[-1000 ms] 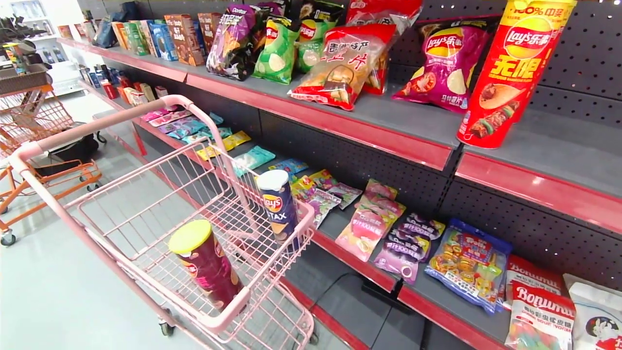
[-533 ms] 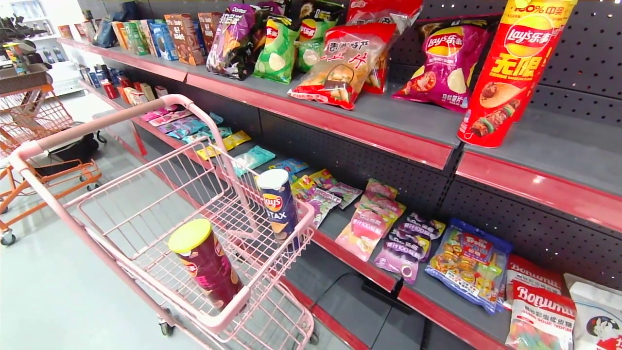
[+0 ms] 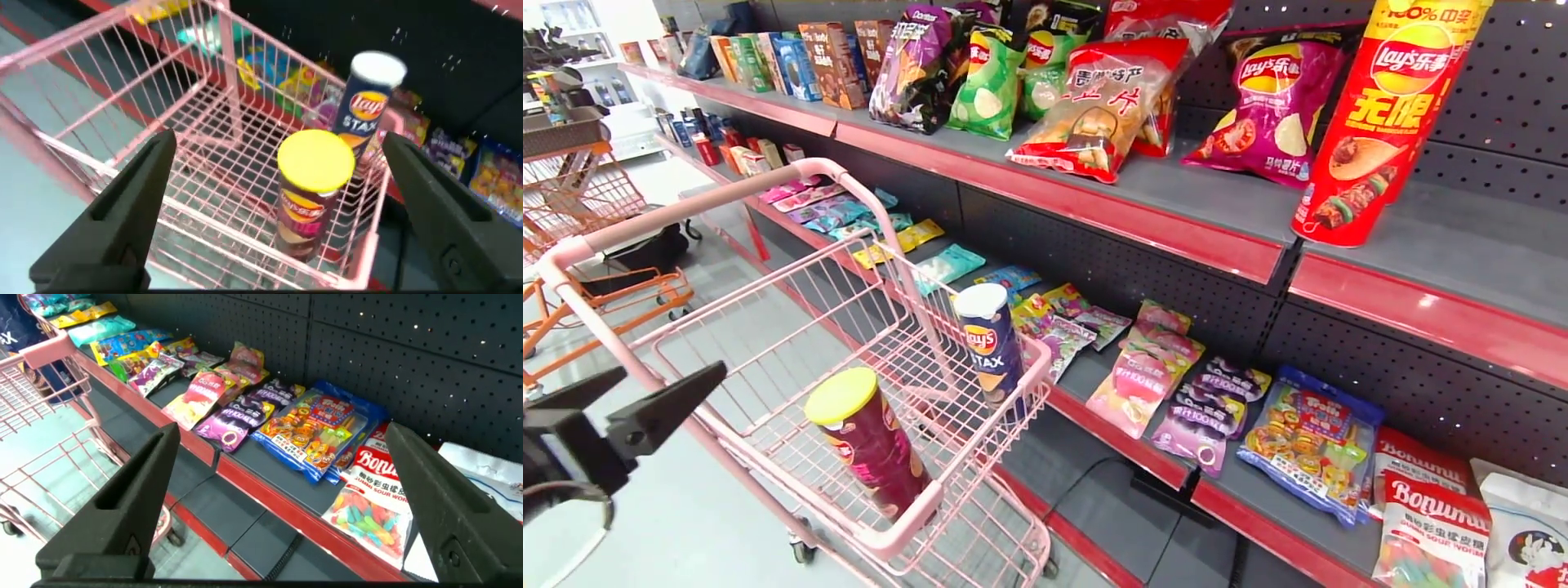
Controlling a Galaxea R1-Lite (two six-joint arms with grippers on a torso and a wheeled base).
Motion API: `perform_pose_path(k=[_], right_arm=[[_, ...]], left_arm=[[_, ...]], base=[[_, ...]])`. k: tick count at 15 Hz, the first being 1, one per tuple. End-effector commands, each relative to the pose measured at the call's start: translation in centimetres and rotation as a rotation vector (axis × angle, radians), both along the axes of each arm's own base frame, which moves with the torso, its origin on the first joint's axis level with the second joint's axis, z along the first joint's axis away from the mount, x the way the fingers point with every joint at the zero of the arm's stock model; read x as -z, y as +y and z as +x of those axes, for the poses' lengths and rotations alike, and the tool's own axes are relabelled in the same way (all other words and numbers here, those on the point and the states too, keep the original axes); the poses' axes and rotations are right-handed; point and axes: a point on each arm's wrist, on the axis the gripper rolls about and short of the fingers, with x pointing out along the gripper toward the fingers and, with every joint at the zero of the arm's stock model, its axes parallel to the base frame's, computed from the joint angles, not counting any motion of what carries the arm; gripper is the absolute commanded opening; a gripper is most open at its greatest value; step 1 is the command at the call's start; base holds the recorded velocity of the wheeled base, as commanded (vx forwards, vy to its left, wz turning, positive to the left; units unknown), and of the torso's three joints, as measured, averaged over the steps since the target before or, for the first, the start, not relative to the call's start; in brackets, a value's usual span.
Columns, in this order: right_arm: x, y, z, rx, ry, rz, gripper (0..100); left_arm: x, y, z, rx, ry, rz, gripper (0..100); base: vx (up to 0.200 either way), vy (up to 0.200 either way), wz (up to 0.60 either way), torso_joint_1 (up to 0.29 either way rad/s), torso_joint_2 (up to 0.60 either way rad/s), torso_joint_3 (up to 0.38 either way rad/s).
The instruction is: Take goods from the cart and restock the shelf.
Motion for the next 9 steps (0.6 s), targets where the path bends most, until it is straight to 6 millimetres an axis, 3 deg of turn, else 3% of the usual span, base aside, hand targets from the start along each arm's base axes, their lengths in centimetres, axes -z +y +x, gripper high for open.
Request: perform_pose_path(k=[1,4,5,9], right_arm=[[0.0,0.0,0.0,-0.001,0.001,0.000,100],[0.0,0.0,0.0,-0.001,0.001,0.000,100],[0.0,0.0,0.0,-0.001,0.001,0.000,100],[0.0,0.0,0.0,0.001,0.003,-0.002,100]], left_arm=[[5.1,-0.2,3.3,0.020,0.210,0.005,100],[5.9,-0.3,3.7,0.032,0.222,0.003,100],[6.9,-0.4,5.3,0.038,0.240,-0.001,100],[7.8,-1.8,6.5,0.149,0.250,0.002,100]], base=[[0.000,0.000,0.00,0.000,0.00,0.000],[0.000,0.000,0.00,0.000,0.00,0.000],[0.000,0.000,0.00,0.000,0.00,0.000],[0.000,0.000,0.00,0.000,0.00,0.000]])
